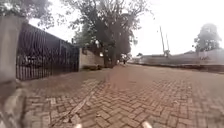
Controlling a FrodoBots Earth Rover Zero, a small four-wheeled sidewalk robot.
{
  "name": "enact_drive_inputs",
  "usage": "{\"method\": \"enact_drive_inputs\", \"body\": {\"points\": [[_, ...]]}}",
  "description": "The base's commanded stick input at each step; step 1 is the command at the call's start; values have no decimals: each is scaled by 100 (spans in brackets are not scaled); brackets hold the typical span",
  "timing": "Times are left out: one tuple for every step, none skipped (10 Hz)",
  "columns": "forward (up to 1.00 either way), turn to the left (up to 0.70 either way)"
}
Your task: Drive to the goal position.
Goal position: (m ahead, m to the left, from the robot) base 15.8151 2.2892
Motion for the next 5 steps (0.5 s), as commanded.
{"method": "enact_drive_inputs", "body": {"points": [[70,0],[70,1],[70,9],[70,17],[70,-9]]}}
